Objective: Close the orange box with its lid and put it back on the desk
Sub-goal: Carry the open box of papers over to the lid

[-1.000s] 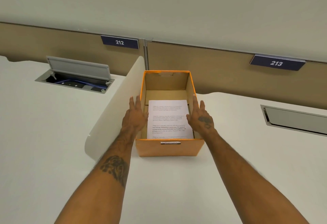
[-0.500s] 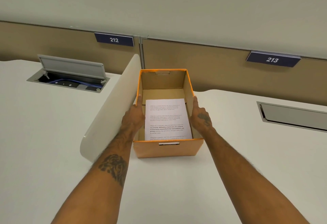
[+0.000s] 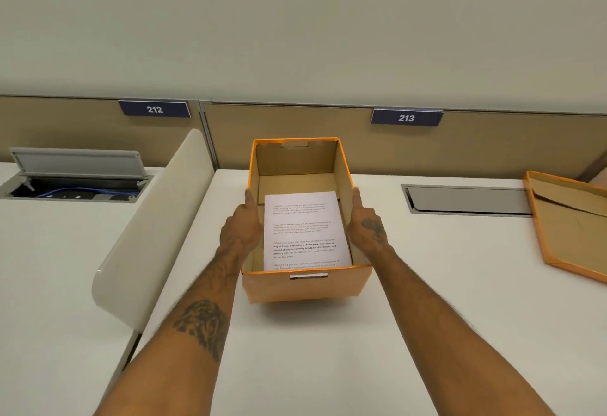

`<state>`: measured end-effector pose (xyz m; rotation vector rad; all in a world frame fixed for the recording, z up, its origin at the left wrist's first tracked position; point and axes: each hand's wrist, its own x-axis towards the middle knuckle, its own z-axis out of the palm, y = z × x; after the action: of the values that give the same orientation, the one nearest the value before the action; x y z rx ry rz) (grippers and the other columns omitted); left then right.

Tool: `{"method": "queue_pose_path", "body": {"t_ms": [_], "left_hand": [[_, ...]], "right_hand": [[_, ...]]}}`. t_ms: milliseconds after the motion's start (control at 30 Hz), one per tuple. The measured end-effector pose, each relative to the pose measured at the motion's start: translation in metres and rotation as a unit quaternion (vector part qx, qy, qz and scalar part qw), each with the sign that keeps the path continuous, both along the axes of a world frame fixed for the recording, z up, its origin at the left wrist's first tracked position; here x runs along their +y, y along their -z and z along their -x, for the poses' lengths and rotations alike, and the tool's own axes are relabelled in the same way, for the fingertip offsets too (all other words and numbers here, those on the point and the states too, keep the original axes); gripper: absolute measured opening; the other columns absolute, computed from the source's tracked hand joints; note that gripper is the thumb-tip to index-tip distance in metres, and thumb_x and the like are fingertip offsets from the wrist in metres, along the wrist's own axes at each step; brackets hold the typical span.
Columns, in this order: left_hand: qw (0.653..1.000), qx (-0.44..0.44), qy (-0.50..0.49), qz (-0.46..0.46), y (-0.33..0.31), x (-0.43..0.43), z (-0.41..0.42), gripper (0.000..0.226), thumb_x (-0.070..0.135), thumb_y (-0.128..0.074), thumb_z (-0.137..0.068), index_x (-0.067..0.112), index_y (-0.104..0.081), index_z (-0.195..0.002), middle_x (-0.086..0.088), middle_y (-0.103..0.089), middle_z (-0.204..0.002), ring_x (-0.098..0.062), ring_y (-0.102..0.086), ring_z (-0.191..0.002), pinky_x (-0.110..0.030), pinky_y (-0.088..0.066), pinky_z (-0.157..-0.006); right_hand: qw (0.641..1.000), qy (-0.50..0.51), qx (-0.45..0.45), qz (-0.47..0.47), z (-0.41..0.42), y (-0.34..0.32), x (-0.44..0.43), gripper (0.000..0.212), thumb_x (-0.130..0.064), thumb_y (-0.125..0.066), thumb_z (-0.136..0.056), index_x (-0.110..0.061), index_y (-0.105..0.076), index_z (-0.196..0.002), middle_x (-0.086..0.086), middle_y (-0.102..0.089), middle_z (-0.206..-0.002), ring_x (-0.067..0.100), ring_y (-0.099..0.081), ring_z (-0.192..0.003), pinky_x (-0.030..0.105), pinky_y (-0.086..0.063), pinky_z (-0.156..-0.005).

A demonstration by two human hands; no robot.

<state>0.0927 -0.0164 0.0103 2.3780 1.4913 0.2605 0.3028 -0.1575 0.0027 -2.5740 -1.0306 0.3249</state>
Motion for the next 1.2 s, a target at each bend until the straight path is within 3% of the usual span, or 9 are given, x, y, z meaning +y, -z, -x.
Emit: {"method": "queue_pose_path", "body": {"t_ms": [100,200,333,433,700,1200], "left_hand": [[1.000,-0.009,0.009,-0.003,-0.004,-0.041,-0.030,0.082,0.013,-0.056,-0.091,0.011,-0.005,-0.154,-0.013,-0.062,-0.106,-0.021,-0.059,-0.076,-0.035,-0.050,-0.062],[1.000,-0.020,0.014,-0.001,-0.005,-0.087,-0.061,0.078,0.014,-0.055,-0.092,0.010,-0.007,-0.154,-0.015,-0.062,-0.119,-0.029,-0.065,-0.093,-0.039,-0.053,-0.072],[0.999,-0.030,0.025,-0.006,-0.005,-0.150,-0.098,0.075,0.012,-0.054,-0.093,0.010,-0.010,-0.153,-0.017,-0.060,-0.126,-0.033,-0.064,-0.101,-0.040,-0.052,-0.075],[0.999,-0.033,0.025,0.000,-0.005,-0.195,-0.121,0.073,0.012,-0.054,-0.093,0.010,-0.011,-0.153,-0.016,-0.060,-0.128,-0.033,-0.064,-0.103,-0.041,-0.053,-0.078],[0.998,-0.056,0.005,0.036,0.006,-0.280,-0.151,0.048,0.012,-0.056,-0.091,0.008,-0.039,-0.136,-0.016,-0.063,-0.119,-0.033,-0.064,-0.100,-0.040,-0.052,-0.074],[0.996,-0.048,0.032,0.063,0.031,-0.311,-0.158,0.050,0.009,-0.049,-0.093,0.008,-0.035,-0.142,-0.015,-0.063,-0.121,-0.032,-0.065,-0.099,-0.040,-0.053,-0.077]], "right_hand": [[1.000,0.027,-0.001,-0.002,-0.024,-0.004,-0.048,0.084,-0.009,-0.053,-0.094,-0.018,0.002,-0.157,0.018,-0.062,-0.117,0.032,-0.062,-0.095,0.036,-0.046,-0.071],[0.998,0.055,0.009,-0.010,-0.049,-0.008,-0.100,0.076,-0.009,-0.050,-0.094,-0.011,-0.007,-0.156,0.020,-0.058,-0.127,0.036,-0.059,-0.109,0.040,-0.048,-0.083],[0.996,0.078,0.014,-0.039,-0.084,-0.011,-0.168,0.050,-0.009,-0.051,-0.091,-0.007,-0.035,-0.139,0.020,-0.060,-0.119,0.037,-0.060,-0.105,0.039,-0.046,-0.076],[0.995,0.083,0.015,-0.044,-0.105,-0.010,-0.214,0.037,-0.010,-0.052,-0.092,-0.007,-0.042,-0.128,0.018,-0.061,-0.115,0.034,-0.061,-0.100,0.037,-0.048,-0.071],[0.994,0.099,0.019,-0.030,-0.135,0.003,-0.298,0.036,-0.008,-0.047,-0.094,-0.007,-0.043,-0.130,0.017,-0.061,-0.118,0.033,-0.061,-0.102,0.035,-0.046,-0.070],[0.991,0.126,0.046,0.002,-0.137,0.031,-0.336,0.036,-0.012,-0.048,-0.096,-0.009,-0.041,-0.131,0.017,-0.061,-0.120,0.034,-0.061,-0.104,0.037,-0.049,-0.075]]}}
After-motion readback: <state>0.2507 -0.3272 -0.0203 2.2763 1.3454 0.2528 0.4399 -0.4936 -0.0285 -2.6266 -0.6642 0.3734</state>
